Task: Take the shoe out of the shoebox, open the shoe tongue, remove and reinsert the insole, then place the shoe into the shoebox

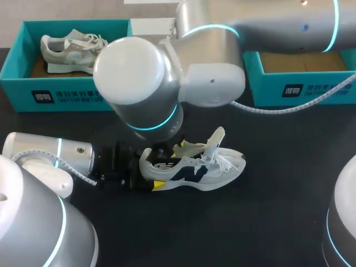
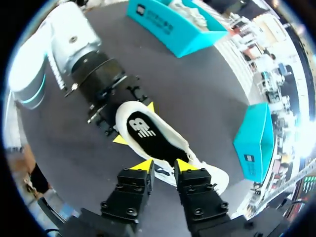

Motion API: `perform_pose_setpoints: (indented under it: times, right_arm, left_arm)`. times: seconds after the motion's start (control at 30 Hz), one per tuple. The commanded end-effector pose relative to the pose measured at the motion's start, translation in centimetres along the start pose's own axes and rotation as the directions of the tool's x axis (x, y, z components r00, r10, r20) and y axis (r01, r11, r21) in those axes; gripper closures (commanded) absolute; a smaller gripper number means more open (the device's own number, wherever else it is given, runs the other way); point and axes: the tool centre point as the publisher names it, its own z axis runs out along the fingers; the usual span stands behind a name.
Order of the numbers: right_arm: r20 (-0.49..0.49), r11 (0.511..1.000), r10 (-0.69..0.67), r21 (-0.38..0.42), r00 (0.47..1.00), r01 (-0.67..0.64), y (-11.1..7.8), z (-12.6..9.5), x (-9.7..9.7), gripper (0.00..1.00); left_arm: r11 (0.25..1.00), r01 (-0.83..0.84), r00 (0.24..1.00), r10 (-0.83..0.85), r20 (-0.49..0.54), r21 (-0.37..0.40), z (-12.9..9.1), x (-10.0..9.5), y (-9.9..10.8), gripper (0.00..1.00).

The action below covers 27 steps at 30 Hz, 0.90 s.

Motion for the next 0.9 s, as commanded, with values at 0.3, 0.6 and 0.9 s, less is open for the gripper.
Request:
perform_pose_setpoints:
  times: [0.3,0.6,0.9]
  right_arm:
    - [-0.048,0.983,-0.184,0.006,0.982,0.185,0.2,0.6,0.1,1.0]
    - [-0.049,0.96,-0.276,0.04,0.96,0.278,1.3,3.2,0.7,1.0]
    - [-0.059,0.936,-0.346,0.038,0.936,0.349,2.3,6.8,-1.0,1.0]
  left_arm:
    - [1.0,0.001,1.0,-0.001,0.0,-0.003,0.2,0.0,0.4,1.0]
    - [1.0,0.001,1.0,-0.001,0.0,-0.003,0.2,0.0,0.4,1.0]
    - [1.0,0.001,1.0,-0.001,0.0,-0.003,0.2,0.0,0.4,1.0]
